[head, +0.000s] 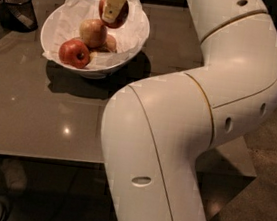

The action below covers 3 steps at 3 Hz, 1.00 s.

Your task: Pick apple from white bowl

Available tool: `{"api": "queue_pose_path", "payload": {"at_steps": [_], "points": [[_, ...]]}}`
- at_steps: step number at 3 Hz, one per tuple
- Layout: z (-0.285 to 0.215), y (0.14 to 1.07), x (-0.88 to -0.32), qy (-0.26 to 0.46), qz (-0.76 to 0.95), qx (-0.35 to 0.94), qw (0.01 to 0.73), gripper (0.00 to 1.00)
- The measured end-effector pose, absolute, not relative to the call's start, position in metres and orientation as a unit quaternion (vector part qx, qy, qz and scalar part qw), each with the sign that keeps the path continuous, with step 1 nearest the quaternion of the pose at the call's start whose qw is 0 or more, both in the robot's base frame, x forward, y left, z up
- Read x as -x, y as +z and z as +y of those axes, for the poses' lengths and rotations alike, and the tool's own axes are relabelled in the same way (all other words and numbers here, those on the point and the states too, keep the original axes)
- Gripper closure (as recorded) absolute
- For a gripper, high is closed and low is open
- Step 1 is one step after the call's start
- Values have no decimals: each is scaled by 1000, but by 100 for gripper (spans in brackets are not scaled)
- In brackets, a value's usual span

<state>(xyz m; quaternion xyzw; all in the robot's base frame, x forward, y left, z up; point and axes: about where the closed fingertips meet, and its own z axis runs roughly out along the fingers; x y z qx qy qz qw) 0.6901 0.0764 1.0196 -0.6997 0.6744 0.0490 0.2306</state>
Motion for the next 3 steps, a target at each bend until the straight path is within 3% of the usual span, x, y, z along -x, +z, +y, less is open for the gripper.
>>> {"api": "queue_pose_path", "payload": {"at_steps": [3], "points": [[116, 1041, -654, 93, 611, 745, 250, 100]]}}
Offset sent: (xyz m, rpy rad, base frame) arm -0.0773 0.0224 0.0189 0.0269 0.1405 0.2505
